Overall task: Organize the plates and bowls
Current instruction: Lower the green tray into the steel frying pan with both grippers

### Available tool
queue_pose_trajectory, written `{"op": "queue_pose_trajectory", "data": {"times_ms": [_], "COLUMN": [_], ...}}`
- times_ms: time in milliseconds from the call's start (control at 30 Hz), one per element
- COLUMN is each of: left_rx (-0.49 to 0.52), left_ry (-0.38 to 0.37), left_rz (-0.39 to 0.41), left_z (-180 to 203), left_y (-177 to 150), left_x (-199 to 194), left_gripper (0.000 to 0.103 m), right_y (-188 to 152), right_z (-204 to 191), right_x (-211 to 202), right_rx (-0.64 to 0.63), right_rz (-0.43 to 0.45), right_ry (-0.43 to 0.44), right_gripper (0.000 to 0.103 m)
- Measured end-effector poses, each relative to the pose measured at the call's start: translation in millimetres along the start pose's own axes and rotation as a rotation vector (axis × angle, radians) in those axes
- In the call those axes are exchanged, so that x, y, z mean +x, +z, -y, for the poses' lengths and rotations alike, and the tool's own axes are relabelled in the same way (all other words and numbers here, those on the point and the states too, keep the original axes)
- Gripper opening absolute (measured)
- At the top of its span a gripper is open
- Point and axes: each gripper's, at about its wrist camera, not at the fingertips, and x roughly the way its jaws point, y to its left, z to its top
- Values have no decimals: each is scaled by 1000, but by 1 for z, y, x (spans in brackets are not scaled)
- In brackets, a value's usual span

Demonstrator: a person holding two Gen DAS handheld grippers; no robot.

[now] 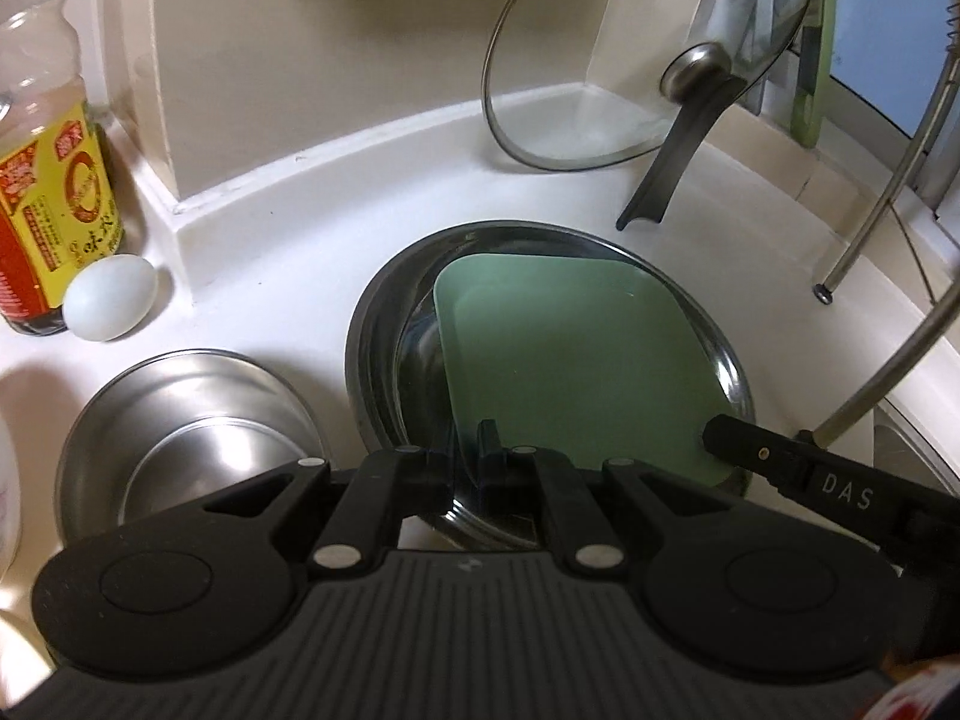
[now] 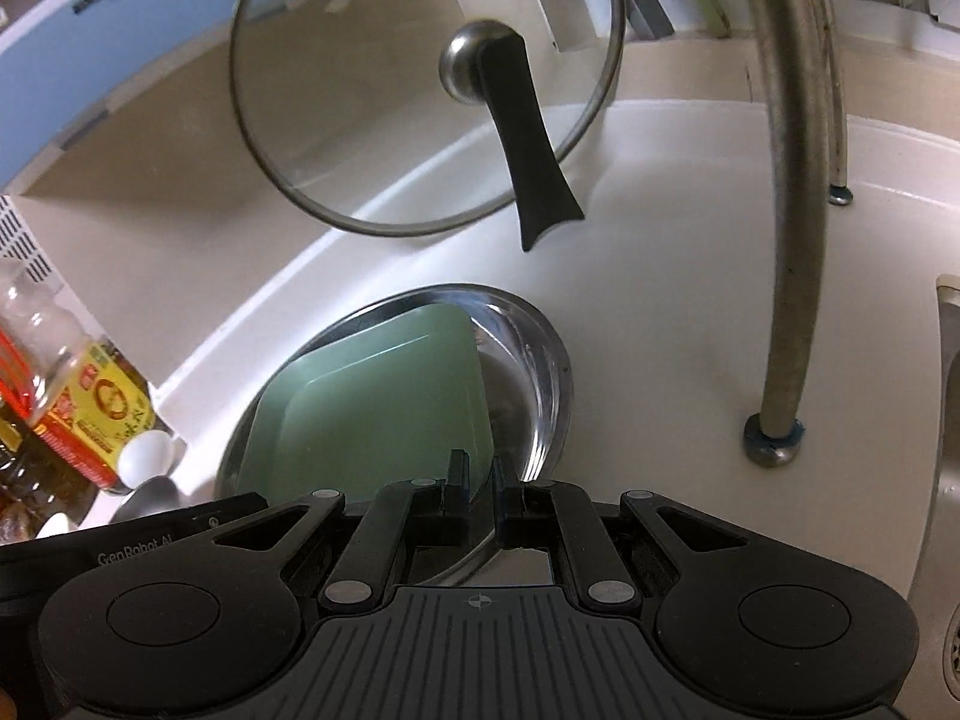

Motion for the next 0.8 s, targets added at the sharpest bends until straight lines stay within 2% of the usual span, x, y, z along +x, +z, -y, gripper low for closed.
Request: {"op": "queue_pose_trajectory", "data": {"times_ms": [267, 567, 733, 800], "left_rx": [-8, -18, -10, -4], "left_ry": [3, 1, -8, -18], "left_rz": [-47, -58, -35, -21], "left_z": [-3, -5, -3, -2], "left_y": [7, 12, 14, 15], "left_x": [17, 20, 10, 3], "left_gripper": [6, 7, 18, 19], "right_y": [3, 9, 12, 13], "right_z": [1, 3, 2, 3], "right_x": [14, 14, 0, -5], "right_rx": [2, -7, -7, 0], "right_rz": [-29, -27, 5, 10], "right_ry": [-23, -53, -46, -40], "right_gripper": [8, 8, 9, 12]}}
